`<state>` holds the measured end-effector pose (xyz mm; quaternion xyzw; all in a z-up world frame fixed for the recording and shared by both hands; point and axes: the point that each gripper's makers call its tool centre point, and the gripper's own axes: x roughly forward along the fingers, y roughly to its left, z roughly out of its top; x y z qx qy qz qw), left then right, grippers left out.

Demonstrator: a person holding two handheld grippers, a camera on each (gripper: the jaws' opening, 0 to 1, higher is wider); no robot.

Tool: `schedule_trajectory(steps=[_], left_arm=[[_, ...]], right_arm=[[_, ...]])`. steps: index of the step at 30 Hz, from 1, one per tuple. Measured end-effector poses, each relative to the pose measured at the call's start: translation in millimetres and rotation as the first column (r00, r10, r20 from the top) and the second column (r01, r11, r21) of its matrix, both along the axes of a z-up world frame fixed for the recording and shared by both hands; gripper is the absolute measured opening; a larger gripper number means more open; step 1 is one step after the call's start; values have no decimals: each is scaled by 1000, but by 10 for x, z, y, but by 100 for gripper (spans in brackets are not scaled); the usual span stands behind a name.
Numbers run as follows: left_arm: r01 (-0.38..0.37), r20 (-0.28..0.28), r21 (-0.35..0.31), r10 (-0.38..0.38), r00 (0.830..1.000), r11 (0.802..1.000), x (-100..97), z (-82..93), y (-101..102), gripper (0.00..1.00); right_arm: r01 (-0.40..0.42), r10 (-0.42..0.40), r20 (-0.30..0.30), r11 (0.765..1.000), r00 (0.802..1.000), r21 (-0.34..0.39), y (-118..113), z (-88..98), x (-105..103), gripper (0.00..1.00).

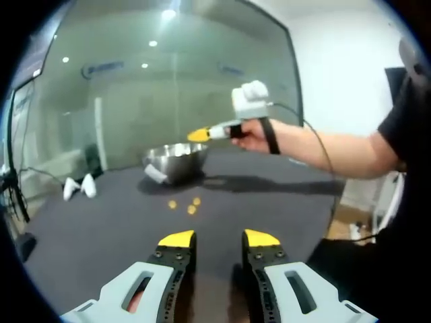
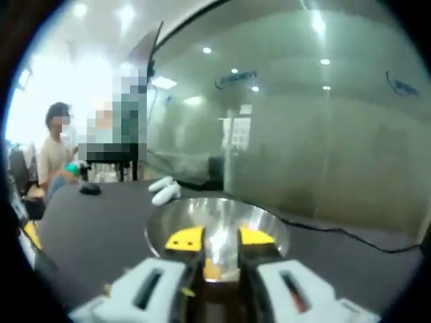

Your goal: Pick up the QQ candy scattered on the table and place it into the stainless steel bowl on the table

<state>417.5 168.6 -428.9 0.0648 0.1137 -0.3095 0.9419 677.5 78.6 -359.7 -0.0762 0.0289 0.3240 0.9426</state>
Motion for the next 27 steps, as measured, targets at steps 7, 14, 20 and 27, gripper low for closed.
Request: schedule_trajectory(steps=[7,14,20,27], left_arm=[[-1,5,-4,1,1000,1000,-4,27,5,29],[3,6,-2,-3,1000,1000,-21,33,-54,29],[-3,1,-1,3,1000,1000,-5,15,-47,29],[4,2,-2,-4,1000,1000,-1,20,-38,29]], right_arm=[[-14,14,-3,1000,1000,10,-42,17,-100,19],[-55,54,14,998,998,34,-92,92,-309,19],[-73,73,-8,996,997,46,-179,45,-406,19],[-178,181,17,979,983,-104,-287,-174,-799,19]])
